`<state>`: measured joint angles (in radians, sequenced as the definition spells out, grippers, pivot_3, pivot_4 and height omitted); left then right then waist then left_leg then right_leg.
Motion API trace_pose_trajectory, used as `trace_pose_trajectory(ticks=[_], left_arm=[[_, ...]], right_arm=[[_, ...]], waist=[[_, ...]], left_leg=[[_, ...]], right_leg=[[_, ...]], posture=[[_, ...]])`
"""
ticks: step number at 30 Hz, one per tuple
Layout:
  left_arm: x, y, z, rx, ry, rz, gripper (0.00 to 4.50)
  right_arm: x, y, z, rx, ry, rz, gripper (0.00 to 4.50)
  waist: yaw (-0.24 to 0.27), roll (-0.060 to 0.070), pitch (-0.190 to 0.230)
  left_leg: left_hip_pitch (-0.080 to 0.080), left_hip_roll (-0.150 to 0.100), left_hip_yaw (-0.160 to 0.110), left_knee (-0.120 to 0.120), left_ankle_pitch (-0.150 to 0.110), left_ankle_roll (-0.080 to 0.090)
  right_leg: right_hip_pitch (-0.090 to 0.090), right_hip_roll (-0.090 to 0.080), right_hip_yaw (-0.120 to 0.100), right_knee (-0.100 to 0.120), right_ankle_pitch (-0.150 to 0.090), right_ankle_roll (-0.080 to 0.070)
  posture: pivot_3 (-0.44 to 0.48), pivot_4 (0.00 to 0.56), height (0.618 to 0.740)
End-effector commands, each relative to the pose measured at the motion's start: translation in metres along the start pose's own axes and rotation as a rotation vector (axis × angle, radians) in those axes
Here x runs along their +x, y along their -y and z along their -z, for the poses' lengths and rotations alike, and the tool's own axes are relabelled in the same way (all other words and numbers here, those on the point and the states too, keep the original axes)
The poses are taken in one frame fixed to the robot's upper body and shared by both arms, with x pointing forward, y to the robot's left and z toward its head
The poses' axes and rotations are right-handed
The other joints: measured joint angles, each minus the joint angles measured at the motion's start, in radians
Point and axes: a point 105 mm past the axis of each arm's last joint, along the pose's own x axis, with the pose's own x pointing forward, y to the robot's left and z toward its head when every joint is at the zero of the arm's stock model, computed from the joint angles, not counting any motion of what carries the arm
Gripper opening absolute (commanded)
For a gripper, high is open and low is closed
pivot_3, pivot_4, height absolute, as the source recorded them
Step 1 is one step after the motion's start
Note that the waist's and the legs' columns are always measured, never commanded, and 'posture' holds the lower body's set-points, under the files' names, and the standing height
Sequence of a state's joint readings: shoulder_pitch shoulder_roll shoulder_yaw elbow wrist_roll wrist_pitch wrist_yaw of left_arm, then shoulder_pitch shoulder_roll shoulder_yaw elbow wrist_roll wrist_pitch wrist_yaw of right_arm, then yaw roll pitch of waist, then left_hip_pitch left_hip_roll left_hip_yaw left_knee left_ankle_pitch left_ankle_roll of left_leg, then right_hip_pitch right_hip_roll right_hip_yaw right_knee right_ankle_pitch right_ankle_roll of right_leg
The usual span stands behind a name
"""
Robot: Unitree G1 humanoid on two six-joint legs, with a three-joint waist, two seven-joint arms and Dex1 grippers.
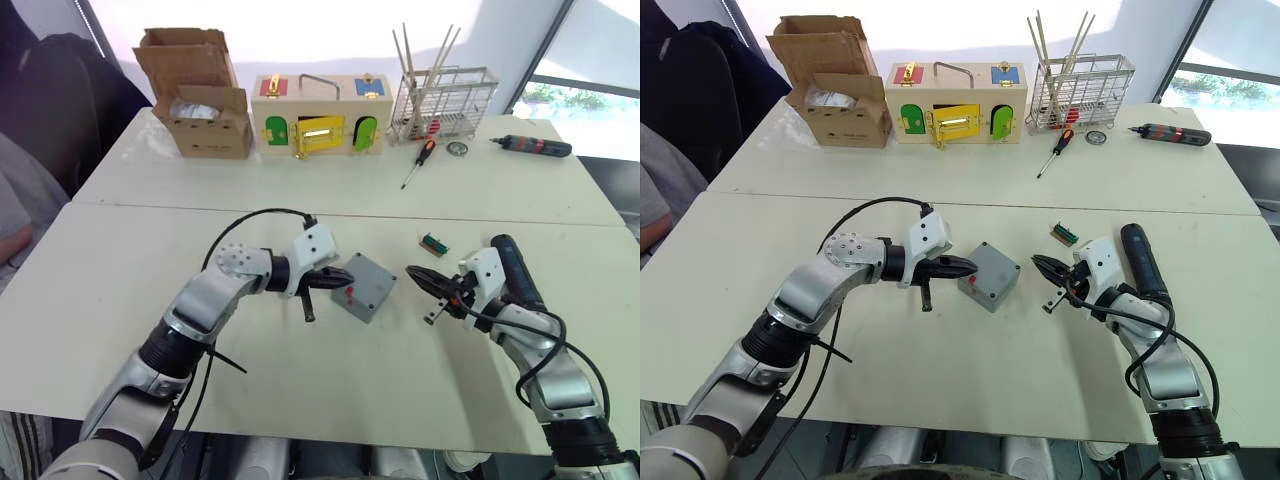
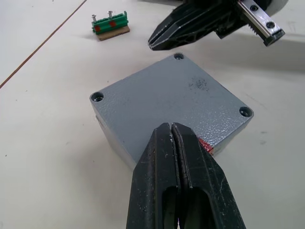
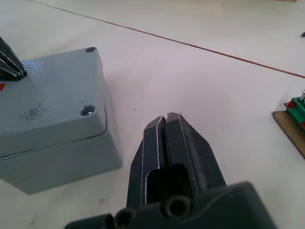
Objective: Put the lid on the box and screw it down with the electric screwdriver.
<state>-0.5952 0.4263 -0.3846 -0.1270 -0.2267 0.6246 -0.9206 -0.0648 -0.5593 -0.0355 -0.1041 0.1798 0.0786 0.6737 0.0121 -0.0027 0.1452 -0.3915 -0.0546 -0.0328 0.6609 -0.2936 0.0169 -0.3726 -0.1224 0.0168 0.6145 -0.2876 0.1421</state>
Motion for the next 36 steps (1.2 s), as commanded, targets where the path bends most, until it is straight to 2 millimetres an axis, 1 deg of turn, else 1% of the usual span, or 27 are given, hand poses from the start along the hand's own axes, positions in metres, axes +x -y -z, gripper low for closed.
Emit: trace_pose_trajectory(ticks=[1,4,10,13,16,18,21,23,25,27,29,33,36], left_arm=[[0.003,0.004,0.014,-0.051,-0.043,0.013,0.0],[0.002,0.005,0.01,-0.059,-0.032,0.017,0.0],[-0.004,-0.002,0.007,-0.05,-0.027,-0.015,0.0],[-0.009,-0.004,-0.003,-0.062,0.019,-0.03,0.0],[-0.014,-0.008,-0.013,-0.084,0.081,-0.049,0.0],[-0.016,-0.006,-0.014,-0.09,0.095,-0.04,0.0],[-0.02,-0.002,-0.019,-0.094,0.128,-0.021,0.0],[-0.024,-0.003,-0.026,-0.126,0.168,-0.029,0.0],[-0.032,-0.009,-0.034,-0.16,0.213,-0.055,0.0],[-0.038,-0.017,-0.037,-0.186,0.239,-0.089,0.0],[-0.04,-0.022,-0.038,-0.2,0.248,-0.111,0.0],[-0.039,-0.032,-0.032,-0.208,0.228,-0.162,0.0],[-0.034,-0.04,-0.016,-0.19,0.167,-0.2,0.0]], right_arm=[[0.0,0.001,-0.014,-0.029,0.056,0.008,0.05],[0.0,0.0,-0.014,-0.029,0.056,0.004,0.05],[0.0,-0.002,-0.012,-0.028,0.054,0.002,0.05],[0.0,0.0,-0.012,-0.026,0.054,0.017,0.05],[-0.002,0.006,-0.011,0.012,0.056,0.058,0.05],[-0.003,0.007,-0.012,0.031,0.057,0.067,0.05],[-0.006,0.006,-0.013,0.045,0.053,0.064,0.05],[-0.012,0.005,-0.014,0.071,0.051,0.051,0.05],[-0.022,-0.005,-0.02,0.104,0.05,-0.021,0.05],[-0.029,-0.019,-0.027,0.136,0.044,-0.112,0.05],[-0.032,-0.029,-0.031,0.156,0.036,-0.162,0.05],[-0.029,-0.037,-0.037,0.185,0.039,-0.186,0.05],[-0.027,-0.039,-0.038,0.199,0.043,-0.187,0.05]], waist=[[0.0,0.0,0.001],[0.0,0.0,0.002],[-0.001,0.0,0.004],[-0.001,0.0,0.006],[-0.002,0.001,0.008],[-0.001,0.002,0.009],[-0.001,0.002,0.01],[0.001,0.002,0.009],[0.002,0.002,0.01],[0.001,0.002,0.01],[-0.001,0.001,0.011],[0.0,-0.001,0.012],[0.0,-0.001,0.013]], left_leg=[[0.0,0.0,0.0,0.0,0.0,0.0],[0.0,0.0,0.0,0.0,0.0,0.0],[0.0,0.0,0.0,0.0,0.0,-0.001],[0.0,0.0,0.0,0.0,0.001,-0.001],[-0.001,0.0,0.0,0.0,0.001,-0.001],[-0.002,0.0,0.0,0.0,0.002,-0.003],[-0.005,0.0,0.0,0.0,0.005,-0.009],[-0.01,0.0,0.0,0.0,0.006,-0.01],[-0.018,-0.001,0.0,0.003,0.007,-0.011],[-0.019,-0.001,0.0,0.003,0.007,-0.011],[-0.018,-0.001,0.0,0.003,0.007,-0.01],[-0.016,0.0,0.0,0.003,0.006,-0.008],[-0.016,0.0,-0.001,0.003,0.006,-0.009]], right_leg=[[0.0,0.0,0.0,0.0,0.0,0.0],[0.0,0.001,0.0,0.0,0.0,0.0],[0.0,0.001,0.0,0.0,0.0,0.0],[0.0,0.001,0.0,0.001,0.0,0.0],[-0.001,0.002,0.0,0.001,0.0,0.0],[-0.003,0.002,0.0,0.002,0.0,0.0],[-0.006,0.002,-0.001,0.003,0.0,0.001],[-0.01,0.002,-0.001,0.004,0.0,0.001],[-0.02,0.002,-0.001,0.009,0.0,0.001],[-0.021,0.002,-0.001,0.012,0.0,0.001],[-0.021,0.002,-0.001,0.013,0.0,0.001],[-0.021,0.003,-0.001,0.016,0.0,0.001],[-0.021,0.003,-0.001,0.016,0.0,0.001]], posture=[[0.0,0.15,0.735],[0.0,0.15,0.735],[0.0,0.15,0.735],[0.0,0.15,0.735],[0.0,0.15,0.735],[0.0,0.15,0.735],[0.0,0.15,0.735],[0.0,0.15,0.735],[0.0,0.15,0.735],[0.0,0.15,0.735],[0.0,0.15,0.735],[0.0,0.15,0.735],[0.0,0.15,0.735]])
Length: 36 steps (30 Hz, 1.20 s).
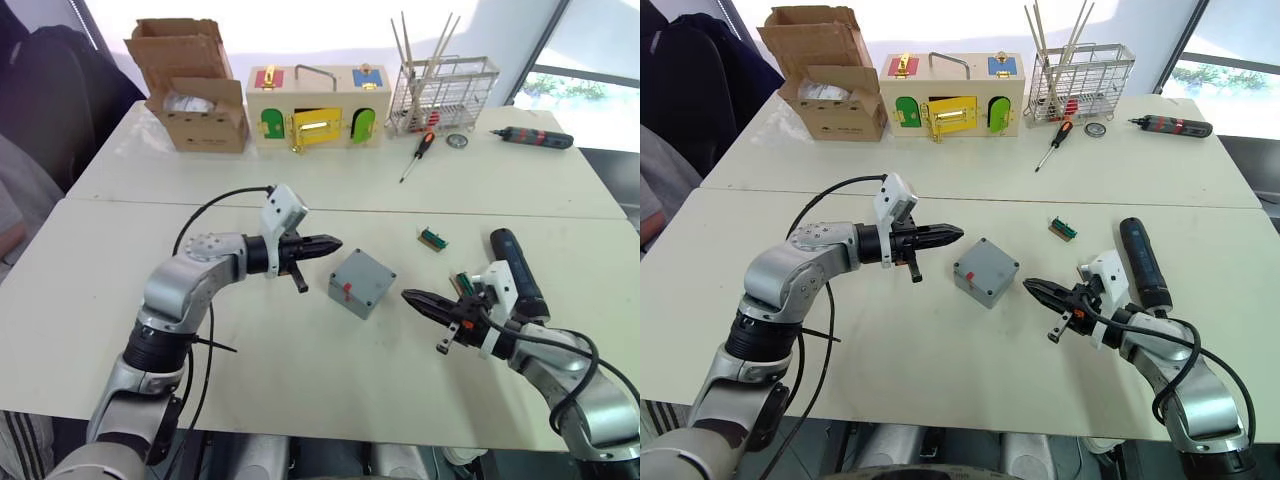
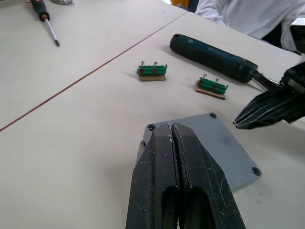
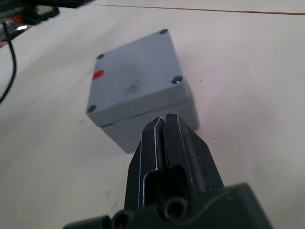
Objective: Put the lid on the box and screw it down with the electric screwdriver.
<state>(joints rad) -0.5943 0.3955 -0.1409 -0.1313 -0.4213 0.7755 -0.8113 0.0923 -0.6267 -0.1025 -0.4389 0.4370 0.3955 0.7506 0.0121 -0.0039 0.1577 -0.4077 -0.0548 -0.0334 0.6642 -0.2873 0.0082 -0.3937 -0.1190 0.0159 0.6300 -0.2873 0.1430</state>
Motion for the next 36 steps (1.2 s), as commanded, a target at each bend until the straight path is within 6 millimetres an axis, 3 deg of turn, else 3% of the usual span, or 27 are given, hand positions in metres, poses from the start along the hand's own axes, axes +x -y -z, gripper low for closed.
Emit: trace_pose_trajectory(ticks=[1,18,36], left_arm=[[0.002,-0.01,0.006,0.049,-0.018,-0.038,0.0],[0.008,0.008,0.028,0.022,-0.065,0.063,0.0],[0.01,0.017,0.026,0.015,-0.055,0.075,0.0]], right_arm=[[0.003,-0.006,-0.011,-0.013,0.037,-0.017,0.05],[0.015,-0.016,-0.01,-0.028,0.028,-0.053,0.05],[0.016,-0.013,-0.012,-0.033,0.036,-0.049,0.05]], waist=[[0.001,0.0,0.0],[0.0,-0.002,0.001],[0.0,-0.002,0.001]], left_leg=[[0.0,0.0,0.0,0.0,0.001,-0.001],[-0.001,0.0,0.0,0.0,0.003,-0.005],[0.0,0.0,0.0,0.001,0.003,-0.005]], right_leg=[[0.0,0.0,0.0,0.0,0.0,0.0],[-0.001,0.0,0.0,0.001,0.0,0.0],[-0.001,0.0,0.0,0.002,0.0,0.0]], posture=[[0.0,0.15,0.735],[0.0,0.15,0.735],[0.0,0.15,0.735]])
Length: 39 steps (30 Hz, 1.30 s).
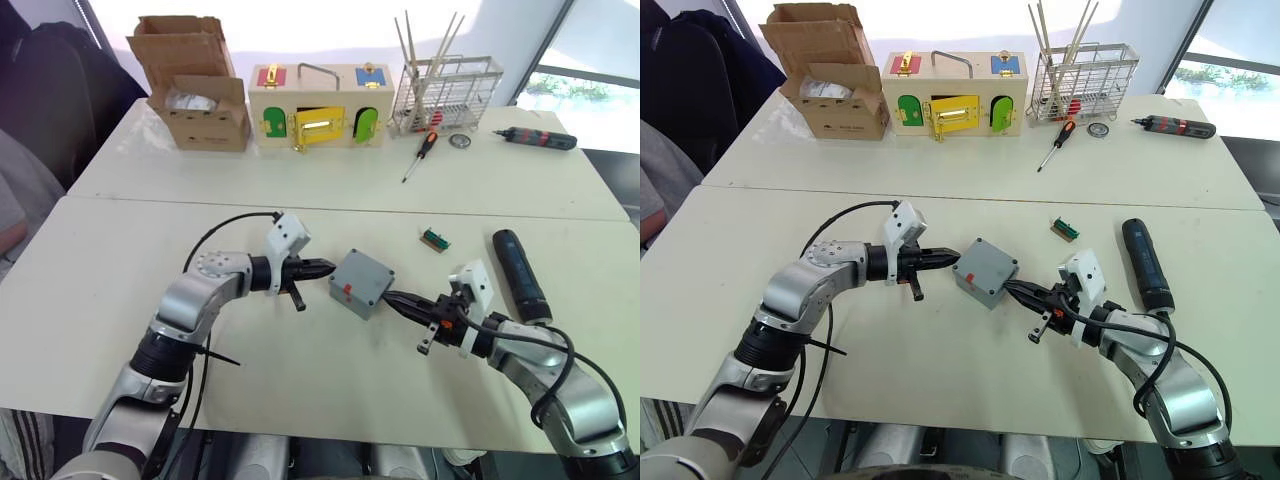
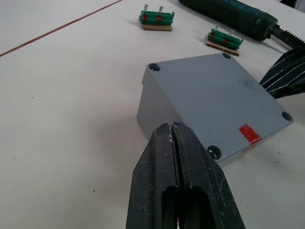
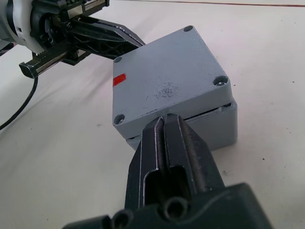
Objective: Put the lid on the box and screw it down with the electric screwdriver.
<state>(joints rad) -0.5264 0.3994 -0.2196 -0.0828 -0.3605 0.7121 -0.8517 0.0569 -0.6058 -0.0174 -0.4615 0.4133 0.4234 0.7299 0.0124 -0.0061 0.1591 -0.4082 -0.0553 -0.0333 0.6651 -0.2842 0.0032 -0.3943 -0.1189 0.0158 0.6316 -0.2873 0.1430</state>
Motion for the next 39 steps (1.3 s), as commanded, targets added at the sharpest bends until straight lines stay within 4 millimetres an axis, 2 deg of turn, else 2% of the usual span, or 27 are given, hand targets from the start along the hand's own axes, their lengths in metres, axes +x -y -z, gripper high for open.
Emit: trace_pose_trajectory(ticks=[1,10,19,39], left_arm=[[0.004,0.01,-0.012,0.038,0.036,0.039,0.0],[0.01,0.011,-0.015,0.054,0.039,0.054,0.0],[0.012,0.014,-0.013,0.061,0.029,0.065,0.0],[0.003,0.009,-0.011,0.053,0.027,0.034,0.0]], right_arm=[[-0.001,0.003,-0.011,-0.033,0.038,0.011,0.05],[-0.002,0.004,-0.012,-0.03,0.041,0.023,0.05],[-0.002,-0.004,-0.008,-0.013,0.033,0.003,0.05],[0.004,-0.009,-0.009,-0.012,0.039,-0.022,0.05]], waist=[[0.0,0.0,0.0],[0.0,0.0,0.0],[0.0,0.0,0.0],[-0.001,0.0,0.0]], left_leg=[[0.0,0.0,0.0,0.0,0.0,0.0],[0.0,0.0,0.0,0.0,0.0,0.0],[0.0,0.0,0.0,0.001,0.0,0.0],[0.0,0.0,0.0,0.001,0.0,0.0]], right_leg=[[0.0,0.0,0.0,0.0,0.0,0.0],[0.0,0.0,0.0,0.0,0.0,0.0],[0.0,0.0,0.0,0.001,0.0,0.0],[0.0,0.0,0.0,0.001,0.0,0.0]], posture=[[0.0,0.15,0.735],[0.0,0.15,0.735],[0.0,0.15,0.735],[0.0,0.15,0.735]])
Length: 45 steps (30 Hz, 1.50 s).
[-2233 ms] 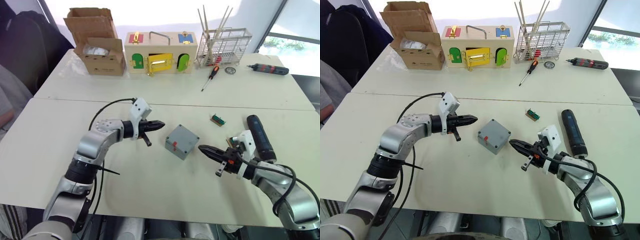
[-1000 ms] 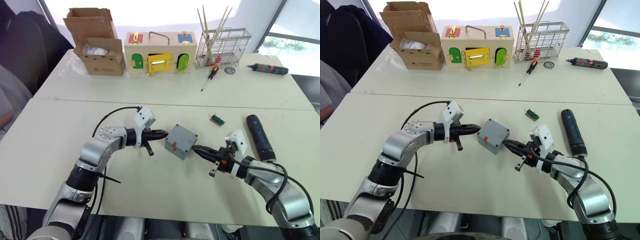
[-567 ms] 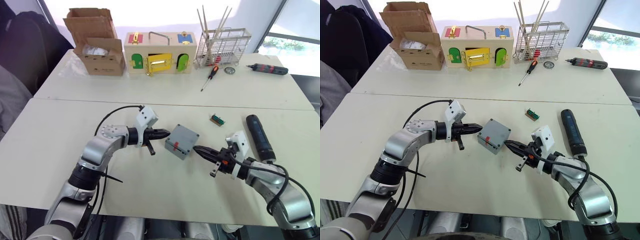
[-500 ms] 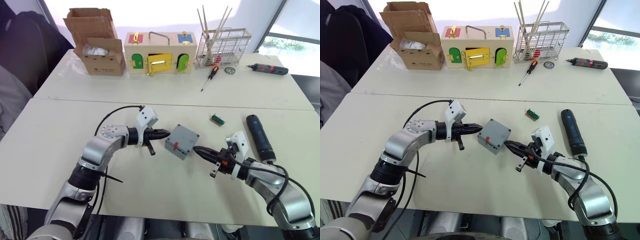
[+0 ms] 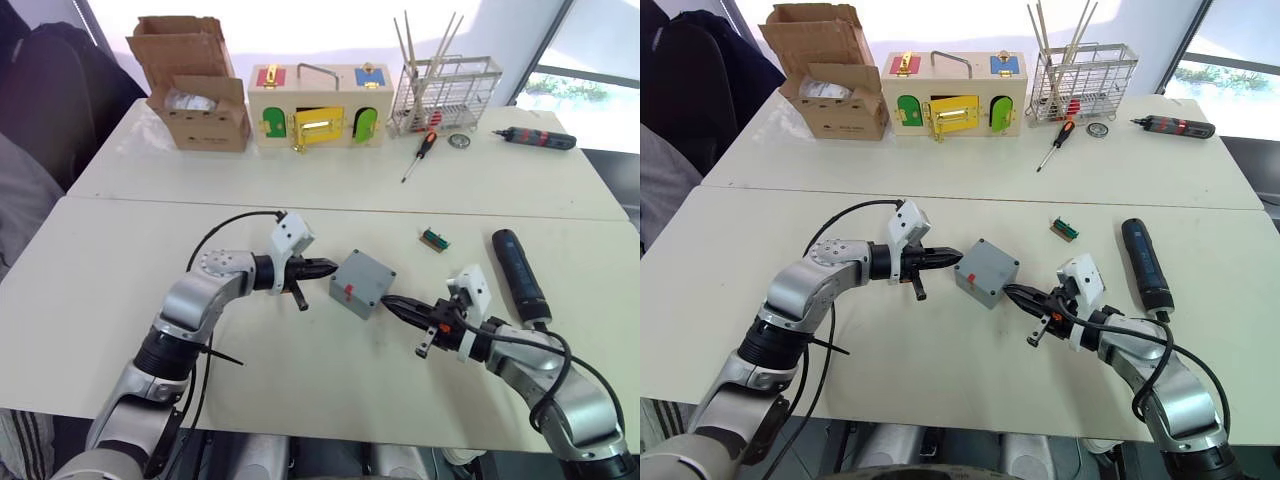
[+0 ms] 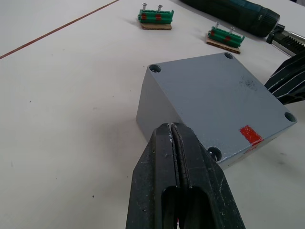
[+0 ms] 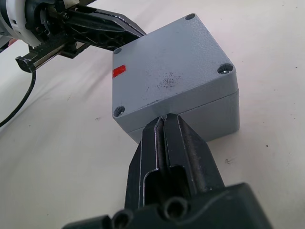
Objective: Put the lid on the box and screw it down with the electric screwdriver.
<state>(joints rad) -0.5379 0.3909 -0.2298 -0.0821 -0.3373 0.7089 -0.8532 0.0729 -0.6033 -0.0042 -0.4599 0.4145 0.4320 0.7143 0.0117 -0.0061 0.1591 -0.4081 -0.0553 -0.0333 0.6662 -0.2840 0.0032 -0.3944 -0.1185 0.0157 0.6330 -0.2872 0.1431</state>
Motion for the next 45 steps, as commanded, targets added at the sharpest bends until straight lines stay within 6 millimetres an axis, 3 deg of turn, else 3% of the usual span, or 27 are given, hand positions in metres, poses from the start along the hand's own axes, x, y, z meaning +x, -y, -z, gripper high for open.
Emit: trace_pose_trajectory(ticks=[1,15,21,25,30,38,45], left_arm=[[0.001,0.009,-0.009,0.031,0.034,0.035,0.0],[-0.01,-0.009,-0.004,0.039,0.014,-0.025,0.0],[0.001,-0.018,0.011,0.051,-0.04,-0.032,0.0],[0.014,-0.014,0.023,0.037,-0.055,-0.003,0.0],[0.019,-0.008,0.021,0.041,-0.044,0.015,0.0],[0.013,0.014,0.024,0.035,-0.043,0.049,0.0],[0.012,0.021,0.023,0.015,-0.033,0.034,0.0]], right_arm=[[0.003,-0.006,-0.015,-0.038,0.056,-0.025,0.05],[-0.017,0.002,-0.016,-0.038,0.03,-0.01,0.05],[-0.006,-0.007,0.001,-0.02,-0.02,-0.05,0.05],[0.001,-0.006,0.008,-0.049,-0.035,-0.049,0.05],[0.007,0.005,0.014,-0.092,-0.053,-0.019,0.05],[0.019,0.018,0.007,-0.154,-0.015,0.003,0.05],[0.031,0.019,0.004,-0.158,0.009,-0.017,0.05]], waist=[[0.0,0.0,0.0],[0.001,0.0,0.0],[0.001,0.0,0.0],[0.001,0.0,0.0],[-0.001,0.0,0.0],[-0.001,0.0,0.0],[-0.001,0.0,0.0]], left_leg=[[0.0,0.0,0.0,0.0,0.0,0.0],[0.0,0.0,0.0,0.0,0.0,0.0],[0.0,0.0,0.0,0.001,0.0,0.0],[0.0,0.0,0.0,0.001,0.0,0.0],[0.0,0.0,0.0,0.001,0.0,0.0],[0.0,0.0,0.0,0.001,0.0,0.0],[0.0,0.0,0.0,0.001,0.001,-0.001]], right_leg=[[0.0,0.0,0.0,0.0,0.0,0.0],[0.0,0.0,0.0,0.0,0.0,0.0],[0.001,0.0,0.0,0.001,0.0,0.0],[0.001,0.0,0.0,0.001,0.0,0.0],[0.0,0.0,0.0,0.001,0.0,0.0],[-0.001,0.0,0.0,0.002,0.0,0.0],[-0.001,0.0,0.0,0.003,0.0,0.0]], posture=[[0.0,0.15,0.735],[0.0,0.15,0.735],[0.0,0.15,0.735],[0.0,0.15,0.735],[0.0,0.15,0.735],[0.0,0.15,0.735],[0.0,0.15,0.735]])
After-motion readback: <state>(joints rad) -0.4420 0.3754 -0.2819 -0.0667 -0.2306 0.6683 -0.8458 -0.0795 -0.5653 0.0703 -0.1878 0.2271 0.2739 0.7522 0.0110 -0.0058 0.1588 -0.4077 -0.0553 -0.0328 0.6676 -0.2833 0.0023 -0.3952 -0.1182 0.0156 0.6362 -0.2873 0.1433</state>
